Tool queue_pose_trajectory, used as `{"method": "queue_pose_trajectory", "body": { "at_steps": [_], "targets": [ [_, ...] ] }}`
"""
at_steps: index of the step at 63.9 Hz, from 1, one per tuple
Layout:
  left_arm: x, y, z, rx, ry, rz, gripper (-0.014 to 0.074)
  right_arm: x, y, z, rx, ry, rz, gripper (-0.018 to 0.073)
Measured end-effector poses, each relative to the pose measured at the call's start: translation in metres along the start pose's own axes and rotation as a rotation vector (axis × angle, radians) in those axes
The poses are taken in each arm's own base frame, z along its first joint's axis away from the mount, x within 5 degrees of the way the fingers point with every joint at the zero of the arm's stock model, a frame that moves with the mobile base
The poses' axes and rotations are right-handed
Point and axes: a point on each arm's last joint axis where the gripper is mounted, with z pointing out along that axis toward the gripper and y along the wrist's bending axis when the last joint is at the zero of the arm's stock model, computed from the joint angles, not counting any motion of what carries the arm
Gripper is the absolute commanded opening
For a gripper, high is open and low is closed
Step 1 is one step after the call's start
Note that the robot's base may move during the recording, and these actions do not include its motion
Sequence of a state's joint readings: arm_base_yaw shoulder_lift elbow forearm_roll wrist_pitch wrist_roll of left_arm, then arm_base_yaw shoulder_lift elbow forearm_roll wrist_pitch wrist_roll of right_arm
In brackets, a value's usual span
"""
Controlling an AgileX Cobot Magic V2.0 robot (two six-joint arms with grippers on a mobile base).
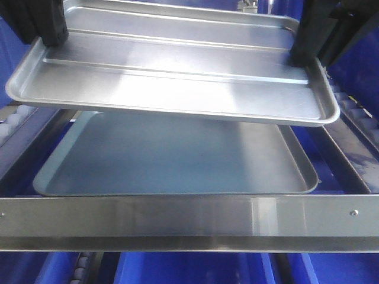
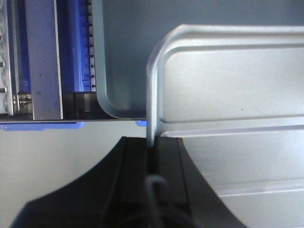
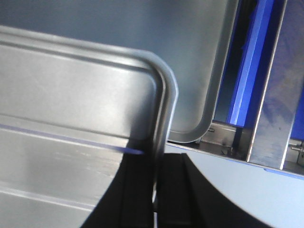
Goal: Grab silver tray and stack on right shelf
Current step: 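Lower the held tray onto the larger grey-blue tray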
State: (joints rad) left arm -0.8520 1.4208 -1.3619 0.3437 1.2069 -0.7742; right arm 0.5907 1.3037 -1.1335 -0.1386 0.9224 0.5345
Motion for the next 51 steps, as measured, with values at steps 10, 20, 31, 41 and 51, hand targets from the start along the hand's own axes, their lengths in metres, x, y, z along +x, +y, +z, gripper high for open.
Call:
{"method": "queue_pose_trajectory", "body": {
  "at_steps": [10,20,31,41,51],
  "targets": [
    [0.0,0.0,0.0,0.0,0.0,0.0,-0.0093,0.0,0.0,0.0,0.0,0.0,0.0,0.0057],
    [-0.001,0.0,0.0,0.005,-0.007,0.001,-0.0093,-0.001,0.0,0.0,0.0,-0.007,-0.002,0.0057],
    [-0.002,-0.001,0.0,0.006,-0.02,0.004,-0.0093,-0.001,0.0,0.0,-0.001,-0.014,-0.004,0.0057],
    [-0.005,-0.001,0.0,0.015,-0.054,0.014,-0.0093,-0.003,0.0,-0.001,0.006,-0.027,-0.035,0.0057],
    [-0.014,0.003,0.002,0.03,-0.105,0.019,-0.0093,-0.015,-0.002,-0.007,0.012,-0.062,-0.057,0.0057]
  ]
}}
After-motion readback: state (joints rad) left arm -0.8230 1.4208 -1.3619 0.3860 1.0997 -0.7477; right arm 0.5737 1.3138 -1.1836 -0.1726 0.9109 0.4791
